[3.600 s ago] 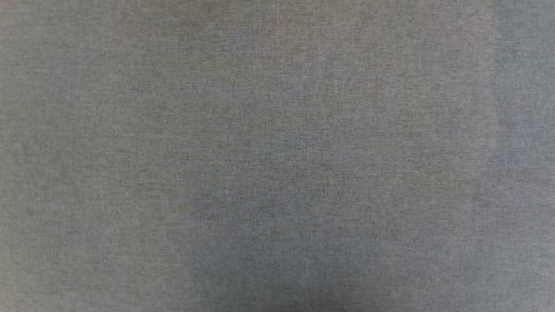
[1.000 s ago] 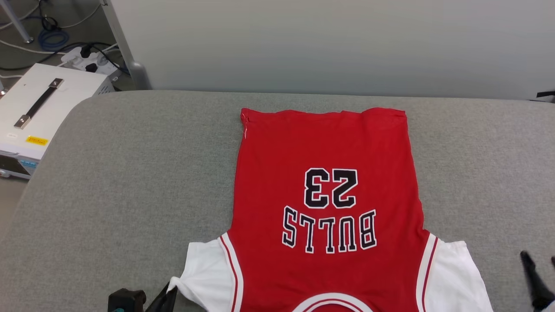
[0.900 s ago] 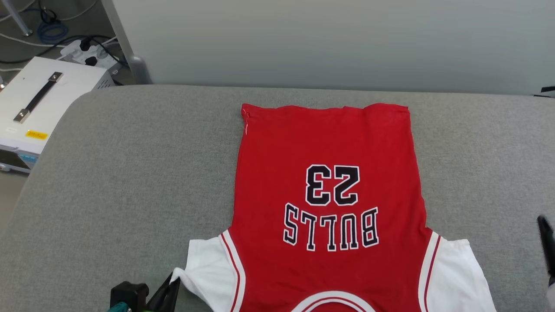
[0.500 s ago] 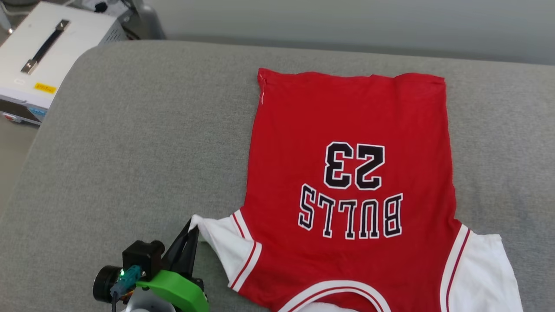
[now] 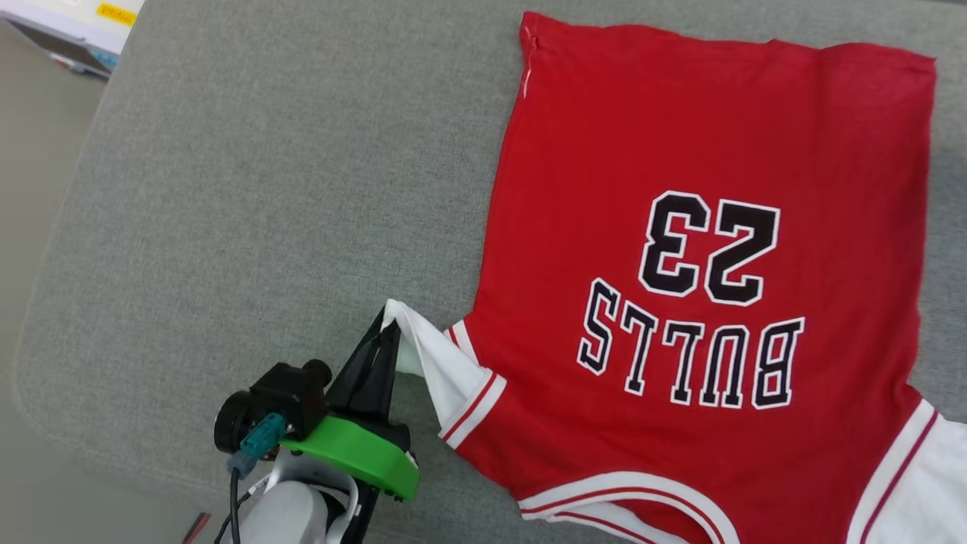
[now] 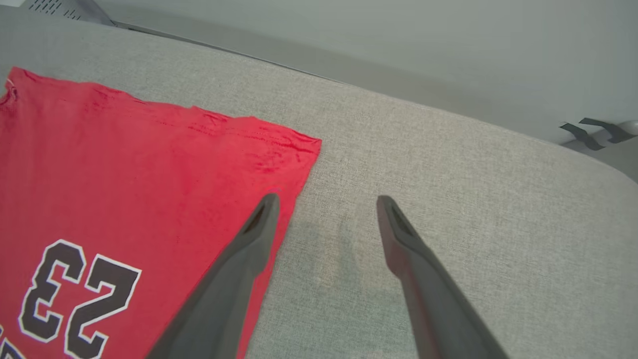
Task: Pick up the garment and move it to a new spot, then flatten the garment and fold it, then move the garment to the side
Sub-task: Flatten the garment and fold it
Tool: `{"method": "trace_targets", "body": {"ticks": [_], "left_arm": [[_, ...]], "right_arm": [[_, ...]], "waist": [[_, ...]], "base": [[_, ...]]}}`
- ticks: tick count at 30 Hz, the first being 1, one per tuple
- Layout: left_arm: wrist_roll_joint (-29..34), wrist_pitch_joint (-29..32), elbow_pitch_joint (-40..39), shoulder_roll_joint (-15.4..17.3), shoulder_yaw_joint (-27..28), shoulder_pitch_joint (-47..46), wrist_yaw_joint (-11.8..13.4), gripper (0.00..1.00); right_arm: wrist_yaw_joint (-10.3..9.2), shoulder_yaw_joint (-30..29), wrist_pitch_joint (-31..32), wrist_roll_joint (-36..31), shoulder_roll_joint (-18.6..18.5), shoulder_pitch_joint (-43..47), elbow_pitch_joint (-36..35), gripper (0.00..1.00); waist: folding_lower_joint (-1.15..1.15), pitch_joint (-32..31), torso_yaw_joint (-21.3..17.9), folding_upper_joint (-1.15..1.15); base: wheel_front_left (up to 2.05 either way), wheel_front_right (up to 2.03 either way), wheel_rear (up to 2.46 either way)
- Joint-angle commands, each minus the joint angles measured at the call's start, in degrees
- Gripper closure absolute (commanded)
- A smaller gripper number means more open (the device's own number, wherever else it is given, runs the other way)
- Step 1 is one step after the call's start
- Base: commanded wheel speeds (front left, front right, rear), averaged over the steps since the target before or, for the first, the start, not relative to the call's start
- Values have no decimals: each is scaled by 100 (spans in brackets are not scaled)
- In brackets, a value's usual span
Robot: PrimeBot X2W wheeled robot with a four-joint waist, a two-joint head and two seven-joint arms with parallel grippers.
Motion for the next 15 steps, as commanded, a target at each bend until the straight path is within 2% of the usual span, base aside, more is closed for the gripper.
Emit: {"method": "trace_targets", "body": {"ticks": [1,6,12,15], "left_arm": [[109,-34,-24,-90,60,-138,-72,100],[331,-34,-65,-376,235,-244,-273,100],[566,-34,-103,-671,458,-304,-496,100],[652,-34,-97,-769,542,-313,-574,100]], "right_arm": [[-4,73,268,80,-30,-222,96,0],[-4,229,1004,-11,-127,-692,323,0],[-4,231,1132,-376,-142,-1076,649,0],[-4,362,1237,-489,-189,-952,831,0]], "waist": [[-1,604,470,0],[-1,970,656,0],[-1,1326,825,0],[-1,1400,859,0]], "base": [[0,0,0],[0,0,0],[0,0,0],[0,0,0]]}}
